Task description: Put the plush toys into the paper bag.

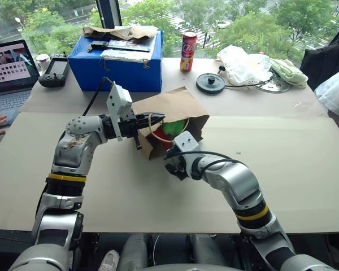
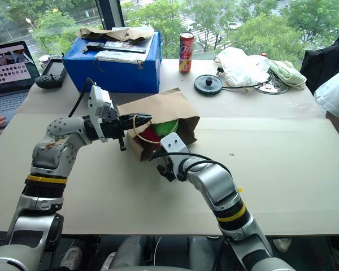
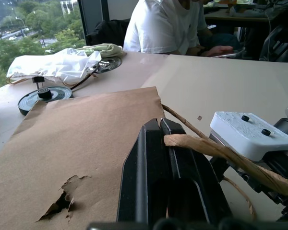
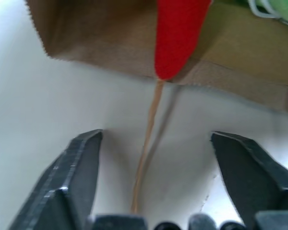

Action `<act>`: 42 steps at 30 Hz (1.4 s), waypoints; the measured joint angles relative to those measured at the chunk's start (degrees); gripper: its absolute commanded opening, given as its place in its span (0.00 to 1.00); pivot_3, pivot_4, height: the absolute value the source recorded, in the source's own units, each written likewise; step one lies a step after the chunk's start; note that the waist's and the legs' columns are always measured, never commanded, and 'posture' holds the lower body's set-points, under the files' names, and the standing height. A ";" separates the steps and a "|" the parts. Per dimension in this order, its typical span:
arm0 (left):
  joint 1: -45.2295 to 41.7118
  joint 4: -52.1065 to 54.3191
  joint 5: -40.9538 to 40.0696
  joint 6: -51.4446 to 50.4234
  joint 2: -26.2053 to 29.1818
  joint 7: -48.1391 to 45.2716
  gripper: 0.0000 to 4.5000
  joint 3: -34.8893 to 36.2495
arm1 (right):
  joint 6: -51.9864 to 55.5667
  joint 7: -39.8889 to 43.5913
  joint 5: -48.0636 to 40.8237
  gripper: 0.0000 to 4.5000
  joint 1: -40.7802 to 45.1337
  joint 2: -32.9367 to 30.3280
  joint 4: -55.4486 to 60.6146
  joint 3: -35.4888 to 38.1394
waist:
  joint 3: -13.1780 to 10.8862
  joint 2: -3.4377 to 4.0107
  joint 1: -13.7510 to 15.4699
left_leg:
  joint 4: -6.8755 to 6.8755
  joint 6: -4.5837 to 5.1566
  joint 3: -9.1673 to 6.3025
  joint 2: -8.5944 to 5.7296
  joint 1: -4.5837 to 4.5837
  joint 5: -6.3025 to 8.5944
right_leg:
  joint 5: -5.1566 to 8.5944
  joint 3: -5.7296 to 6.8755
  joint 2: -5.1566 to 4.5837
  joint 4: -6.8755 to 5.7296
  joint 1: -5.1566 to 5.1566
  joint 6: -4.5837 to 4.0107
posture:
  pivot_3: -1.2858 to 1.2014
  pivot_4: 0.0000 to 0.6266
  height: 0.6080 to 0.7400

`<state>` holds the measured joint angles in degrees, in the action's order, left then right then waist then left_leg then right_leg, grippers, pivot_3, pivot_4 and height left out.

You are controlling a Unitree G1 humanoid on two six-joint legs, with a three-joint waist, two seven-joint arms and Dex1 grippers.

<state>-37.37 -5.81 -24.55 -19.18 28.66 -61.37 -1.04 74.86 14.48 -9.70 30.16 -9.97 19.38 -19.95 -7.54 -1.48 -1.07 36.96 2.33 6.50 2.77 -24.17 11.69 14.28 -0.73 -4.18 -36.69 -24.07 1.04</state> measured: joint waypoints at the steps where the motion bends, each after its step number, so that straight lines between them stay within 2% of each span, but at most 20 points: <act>1: 0.00 0.00 0.00 0.00 0.00 0.01 0.00 0.00 | -0.63 -0.11 0.07 0.53 -0.08 0.03 -0.39 0.05 | 0.00 0.00 -0.03 | 0.00 0.00 0.00 0.02 0.01 0.00 | 0.00 0.00 0.02 0.00 0.00 -0.01 | 0.52 0.24 0.99; 8: -0.02 0.00 0.00 0.00 0.00 0.03 0.00 0.00 | -2.25 -0.21 0.41 0.02 -0.48 0.02 -0.98 0.08 | 0.00 0.00 -0.46 | -0.03 0.00 -0.01 0.07 0.00 0.00 | 0.02 -0.02 0.10 -0.02 -0.03 -0.04 | 0.52 0.24 0.99; 18: -0.27 -0.87 0.01 0.06 -0.01 0.11 0.00 0.01 | -3.04 0.07 0.10 0.02 -0.52 0.09 -1.00 0.60 | 0.00 0.00 -0.47 | -0.02 0.00 -0.01 0.06 -0.02 0.00 | 0.02 -0.02 0.09 -0.01 -0.05 -0.04 | 0.52 0.24 0.99; 24: -0.58 -1.42 -0.43 -0.34 -1.21 1.44 0.00 0.79 | -3.06 2.22 -1.76 0.02 0.33 -3.70 5.22 4.95 | 0.00 0.00 0.10 | -0.02 0.00 -0.02 0.05 -0.10 0.00 | 0.02 -0.01 0.00 0.00 -0.07 -0.04 | 0.52 0.24 0.99; 30: -2.60 -2.61 -6.27 -6.23 -5.60 8.69 0.00 7.33 | -3.06 5.03 -4.00 0.02 6.49 -7.57 12.34 9.52 | -0.01 -0.01 0.24 | -0.02 0.00 -0.05 0.02 -0.10 0.00 | 0.02 0.01 0.02 0.02 -0.07 -0.03 | 0.52 0.24 0.99; 35: -3.46 -2.60 -11.05 -10.84 -8.43 15.50 0.00 12.41 | -3.63 5.28 -4.70 0.02 11.61 -7.93 14.28 11.37 | -0.01 -0.01 0.07 | -0.04 0.00 -0.07 0.04 -0.11 0.00 | 0.02 0.01 0.05 -0.01 -0.08 -0.04 | 0.52 0.24 0.99; 42: -0.66 -0.34 -11.60 -12.05 -9.16 17.99 0.00 12.30 | -4.46 4.73 -4.52 0.02 12.55 -7.83 13.79 9.20 | -0.01 -0.01 0.22 | -0.05 0.00 -0.04 -0.01 -0.10 0.00 | 0.02 0.02 -0.03 -0.02 -0.05 -0.04 | 0.52 0.24 0.99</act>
<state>-38.03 -6.15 -36.15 -31.23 19.50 -43.39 11.26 70.40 19.20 -14.21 42.71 -17.80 33.17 -10.75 -7.54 -1.49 -0.85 36.92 2.33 6.46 2.76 -24.27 11.69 14.30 -0.71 -4.21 -36.70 -24.12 1.00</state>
